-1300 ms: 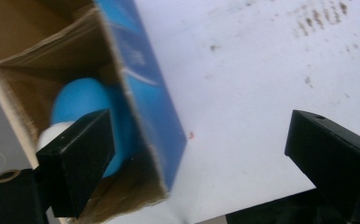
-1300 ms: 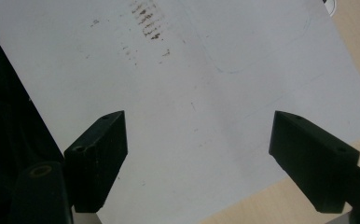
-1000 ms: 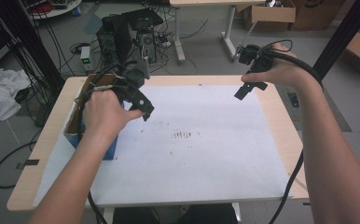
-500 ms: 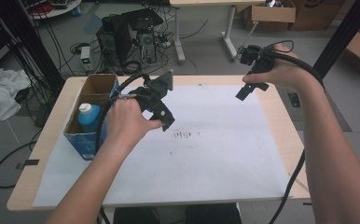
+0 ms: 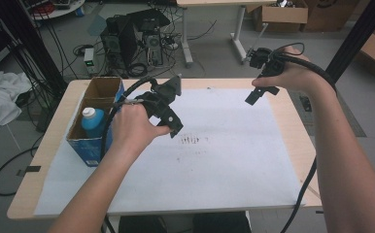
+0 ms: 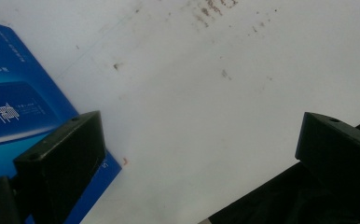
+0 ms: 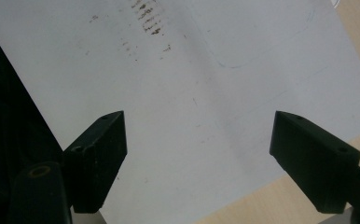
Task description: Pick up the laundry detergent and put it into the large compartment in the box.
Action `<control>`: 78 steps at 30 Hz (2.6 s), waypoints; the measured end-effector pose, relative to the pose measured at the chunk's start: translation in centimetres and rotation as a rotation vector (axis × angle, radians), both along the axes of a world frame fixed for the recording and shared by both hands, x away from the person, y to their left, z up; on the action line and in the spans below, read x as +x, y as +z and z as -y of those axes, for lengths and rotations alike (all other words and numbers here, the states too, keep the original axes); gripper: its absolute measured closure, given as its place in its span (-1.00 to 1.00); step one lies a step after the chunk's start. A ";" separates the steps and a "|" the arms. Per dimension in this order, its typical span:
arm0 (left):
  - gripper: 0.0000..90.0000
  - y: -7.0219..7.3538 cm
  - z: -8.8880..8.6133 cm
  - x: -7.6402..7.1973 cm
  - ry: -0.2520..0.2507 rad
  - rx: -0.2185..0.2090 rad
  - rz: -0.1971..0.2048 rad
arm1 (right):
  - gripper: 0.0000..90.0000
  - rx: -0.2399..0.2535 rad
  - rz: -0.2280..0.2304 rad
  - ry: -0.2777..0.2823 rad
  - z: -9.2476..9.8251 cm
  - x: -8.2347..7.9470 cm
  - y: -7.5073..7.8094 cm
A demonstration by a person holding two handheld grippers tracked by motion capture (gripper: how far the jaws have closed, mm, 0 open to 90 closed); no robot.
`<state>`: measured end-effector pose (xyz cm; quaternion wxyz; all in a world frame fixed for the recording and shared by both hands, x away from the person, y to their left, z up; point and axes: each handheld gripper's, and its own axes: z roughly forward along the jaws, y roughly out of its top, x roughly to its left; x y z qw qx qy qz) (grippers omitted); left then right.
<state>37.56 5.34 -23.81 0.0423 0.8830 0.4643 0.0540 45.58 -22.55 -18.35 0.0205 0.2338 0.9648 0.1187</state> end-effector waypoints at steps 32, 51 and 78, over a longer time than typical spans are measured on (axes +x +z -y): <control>-0.97 -0.3 0.2 0.0 -0.006 0.001 -0.010 | -0.58 -0.002 -0.004 0.002 0.0 -0.1 -0.3; -0.97 -0.3 0.2 -0.1 -0.009 0.000 -0.011 | -0.58 -0.001 -0.008 -0.001 -0.1 -0.1 -0.4; -0.97 -0.3 0.3 -0.1 -0.013 -0.010 -0.016 | -0.58 -0.003 -0.014 -0.001 -0.1 -0.2 -0.6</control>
